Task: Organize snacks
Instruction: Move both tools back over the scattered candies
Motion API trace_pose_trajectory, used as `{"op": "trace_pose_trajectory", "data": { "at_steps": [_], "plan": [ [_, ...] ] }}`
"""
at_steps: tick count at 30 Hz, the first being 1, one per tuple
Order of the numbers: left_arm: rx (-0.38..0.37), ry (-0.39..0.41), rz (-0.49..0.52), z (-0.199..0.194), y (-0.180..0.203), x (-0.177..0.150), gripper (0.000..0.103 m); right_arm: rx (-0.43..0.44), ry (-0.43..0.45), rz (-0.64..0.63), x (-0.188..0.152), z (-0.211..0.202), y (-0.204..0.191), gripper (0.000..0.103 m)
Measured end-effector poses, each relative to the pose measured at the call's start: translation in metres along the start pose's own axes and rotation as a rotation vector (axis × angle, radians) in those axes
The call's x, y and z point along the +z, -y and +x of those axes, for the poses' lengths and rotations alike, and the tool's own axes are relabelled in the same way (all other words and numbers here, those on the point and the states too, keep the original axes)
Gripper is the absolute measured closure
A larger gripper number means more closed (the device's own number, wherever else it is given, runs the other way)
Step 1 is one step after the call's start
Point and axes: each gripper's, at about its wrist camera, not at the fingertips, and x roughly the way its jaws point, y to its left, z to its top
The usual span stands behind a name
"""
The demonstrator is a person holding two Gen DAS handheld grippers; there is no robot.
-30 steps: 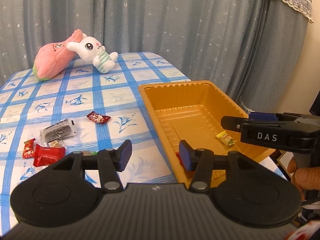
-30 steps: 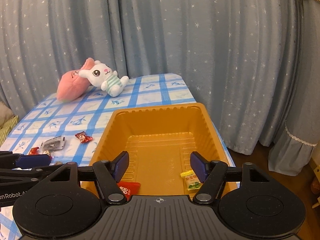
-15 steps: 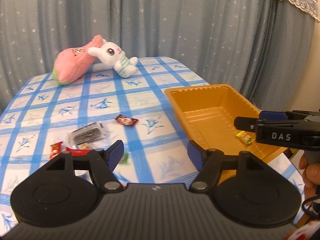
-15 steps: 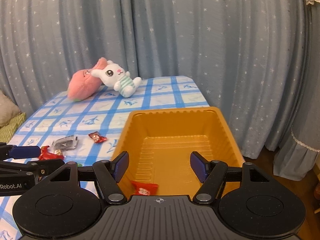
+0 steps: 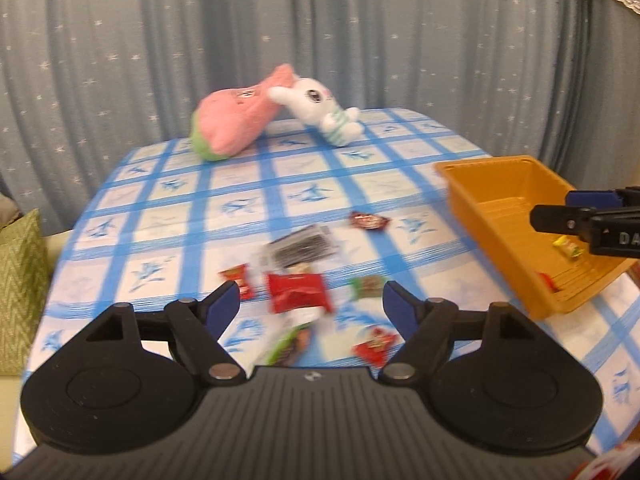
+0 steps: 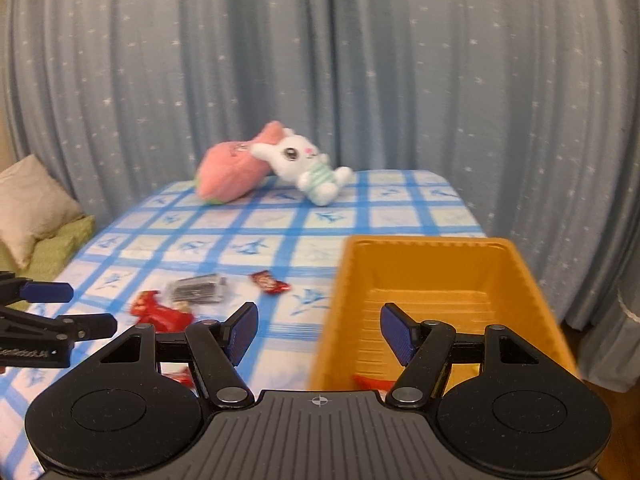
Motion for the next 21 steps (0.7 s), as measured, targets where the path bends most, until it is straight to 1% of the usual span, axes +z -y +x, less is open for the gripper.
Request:
{"op": "trace_pose_trajectory", "data": {
  "at_steps": [4, 9, 13, 17, 21],
  "plan": [
    [0.028, -0.004, 0.001, -0.002, -0.023, -0.009, 0.026, 0.043, -0.012, -0.04, -0.004, 0.008, -0.025, 0.035],
    [0.031, -0.023, 0.0, 0.002, -0.044, -0.024, 0.026, 0.091, -0.055, -0.093, -0.015, 0.022, -0.056, 0.035],
    [0.011, -0.04, -0.003, 0.008, -0.053, -0.038, 0.026, 0.126, -0.098, -0.126, -0.027, 0.033, -0.077, 0.035],
    [-0.012, -0.055, -0.02, 0.019, -0.059, -0.05, 0.026, 0.148, -0.143, -0.142, -0.037, 0.044, -0.089, 0.035],
    [-0.03, -0.058, -0.035, 0.029, -0.064, -0.052, 0.026, 0.168, -0.183, -0.116, -0.045, 0.055, -0.094, 0.036]
  ]
}}
